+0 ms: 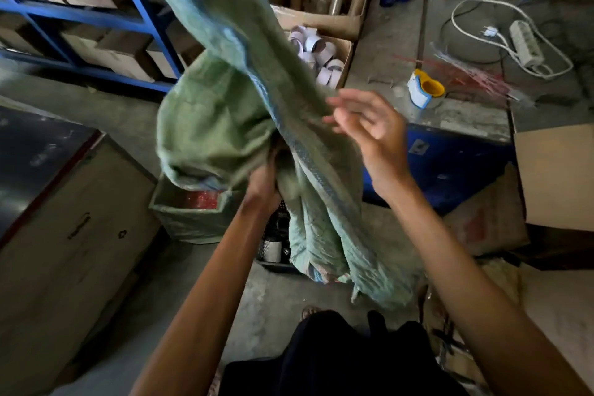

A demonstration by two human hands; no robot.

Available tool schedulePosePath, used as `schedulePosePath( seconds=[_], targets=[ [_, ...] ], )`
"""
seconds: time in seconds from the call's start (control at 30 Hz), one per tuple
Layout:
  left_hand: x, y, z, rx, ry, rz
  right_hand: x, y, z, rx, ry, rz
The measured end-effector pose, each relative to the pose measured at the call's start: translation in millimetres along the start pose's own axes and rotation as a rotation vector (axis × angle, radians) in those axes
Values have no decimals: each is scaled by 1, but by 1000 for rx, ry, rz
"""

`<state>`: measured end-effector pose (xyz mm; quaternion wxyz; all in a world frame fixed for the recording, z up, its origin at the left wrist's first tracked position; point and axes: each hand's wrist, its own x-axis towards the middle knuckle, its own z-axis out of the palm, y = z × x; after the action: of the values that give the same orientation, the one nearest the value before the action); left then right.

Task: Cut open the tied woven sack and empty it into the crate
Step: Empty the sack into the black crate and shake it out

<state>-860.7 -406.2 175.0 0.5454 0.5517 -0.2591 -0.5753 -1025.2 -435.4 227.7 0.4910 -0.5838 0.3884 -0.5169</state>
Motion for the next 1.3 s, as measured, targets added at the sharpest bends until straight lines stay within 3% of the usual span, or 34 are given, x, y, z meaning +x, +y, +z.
schedulePosePath(
  seconds=[0.07, 0.2, 0.27, 0.43, 0.5, 0.57, 0.67, 0.73, 0.83, 0.93, 1.0, 1.13, 1.2, 1.3],
  targets=[
    [6, 8, -2, -311, -29, -43, -5, 16, -16, -158, 117, -58],
    [10, 25, 1, -419, -52, -7, -16, 58, -37, -557, -170, 231],
    [7, 25, 9, -485, -84, -22, -25, 76, -28, -681, -266, 235],
    [5, 38, 30, -503, -162, 10, -30, 108, 3, -338, -20, 227],
    [14, 46, 25, -447, -162, 33, -23, 112, 1, -305, 79, 244],
    [27, 55, 13, -244, -104, 59, -15, 105, -5, -367, 106, 285],
    [44, 63, -26, 286, -19, 87, 1, 95, -21, -421, 146, 321],
    [45, 66, -58, 664, -238, 77, 13, 84, -29, -413, 180, 313],
    [27, 63, -71, 1052, -616, 4, 28, 62, -32, -281, 224, 339],
    [20, 29, -50, 1188, -626, 43, 33, 38, -16, -164, 214, 322],
    [14, 1, -26, 1002, -587, 34, 32, 27, 3, -150, 128, 286],
    [8, -29, 12, 234, -236, -89, 27, 8, 19, -342, -249, 141],
    [3, -25, 17, 82, -134, -111, 20, -3, 8, -567, -224, 47],
    [2, -8, 9, -204, -191, -167, 2, -7, -19, -822, -138, 64]
  ],
)
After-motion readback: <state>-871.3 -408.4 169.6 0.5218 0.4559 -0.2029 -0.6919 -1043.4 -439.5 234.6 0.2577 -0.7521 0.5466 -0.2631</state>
